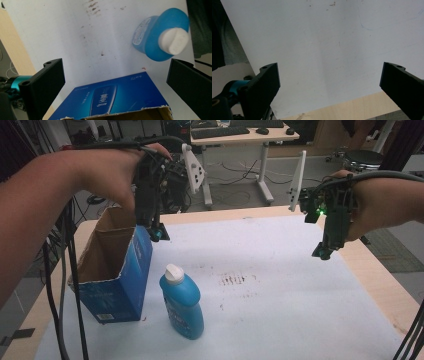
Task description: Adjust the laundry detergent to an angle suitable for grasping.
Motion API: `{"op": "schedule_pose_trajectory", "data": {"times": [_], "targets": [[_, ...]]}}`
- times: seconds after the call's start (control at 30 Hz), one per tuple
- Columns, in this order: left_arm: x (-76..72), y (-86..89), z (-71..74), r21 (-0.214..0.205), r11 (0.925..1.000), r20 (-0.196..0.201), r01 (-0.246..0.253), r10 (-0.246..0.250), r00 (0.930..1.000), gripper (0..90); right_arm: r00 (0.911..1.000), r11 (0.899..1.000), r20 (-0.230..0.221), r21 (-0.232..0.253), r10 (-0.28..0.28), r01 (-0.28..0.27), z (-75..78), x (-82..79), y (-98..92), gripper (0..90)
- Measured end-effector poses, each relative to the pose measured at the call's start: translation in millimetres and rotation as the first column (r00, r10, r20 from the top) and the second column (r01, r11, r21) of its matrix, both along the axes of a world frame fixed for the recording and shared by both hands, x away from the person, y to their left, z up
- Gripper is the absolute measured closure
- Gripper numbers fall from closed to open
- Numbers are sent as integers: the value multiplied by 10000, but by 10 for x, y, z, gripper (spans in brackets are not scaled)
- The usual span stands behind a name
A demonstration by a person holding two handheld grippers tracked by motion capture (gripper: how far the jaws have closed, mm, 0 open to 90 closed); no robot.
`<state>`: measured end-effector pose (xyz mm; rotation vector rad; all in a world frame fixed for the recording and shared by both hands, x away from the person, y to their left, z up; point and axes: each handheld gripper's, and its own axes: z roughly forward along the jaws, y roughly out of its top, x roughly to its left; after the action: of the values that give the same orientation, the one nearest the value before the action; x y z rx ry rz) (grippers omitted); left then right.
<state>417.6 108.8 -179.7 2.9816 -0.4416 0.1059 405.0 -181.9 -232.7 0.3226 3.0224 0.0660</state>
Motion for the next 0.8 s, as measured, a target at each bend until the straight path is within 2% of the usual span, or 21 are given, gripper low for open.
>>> {"op": "schedule_pose_trajectory", "data": {"times": [0.07, 0.2, 0.3, 0.33, 0.43, 0.47, 0.57, 0.7, 0.8], "targets": [[-61, 13, 19, -60, 9994, -5, 343, -343, 9994, 17, 10000, 10000, 42, -36, 83, -83, -11, 15, -2, 19], [-89, 29, 37, -168, 9992, -54, 363, -364, 9993, 17, 10000, 10000, 35, -68, -2, 2, -10, 15, -2, 19], [-40, 39, 30, -200, 9997, -105, 102, -104, 9999, 17, 10000, 10000, 40, -49, -29, 29, -4, 12, 7, 19], [-4, 41, 25, -206, 9998, -123, -25, 23, 9999, 17, 9999, 9999, 89, 21, 127, -127, -7, 25, 11, 19], [108, 63, -9, -171, 9985, -192, -527, 523, 9984, 17, 9999, 9998, 25, -145, 102, -101, -2, 19, 37, 19], [108, 63, -9, -171, 9985, -192, -527, 523, 9984, 17, 9999, 9998, 25, -145, 102, -101, -2, 19, 37, 19], [189, 92, -45, -89, 9947, -295, -1027, 1024, 9943, 17, 9989, 9987, 69, -228, 458, -456, 12, 22, 93, 19], [201, 96, -48, -71, 9923, -275, -1237, 1235, 9920, 17, 9982, 9981, 96, -177, 590, -588, 20, 4, 123, 19], [202, 93, -35, -99, 9926, -276, -1210, 1207, 9923, 17, 9980, 9979, 96, -223, 617, -615, 10, 12, 112, 19]]}}
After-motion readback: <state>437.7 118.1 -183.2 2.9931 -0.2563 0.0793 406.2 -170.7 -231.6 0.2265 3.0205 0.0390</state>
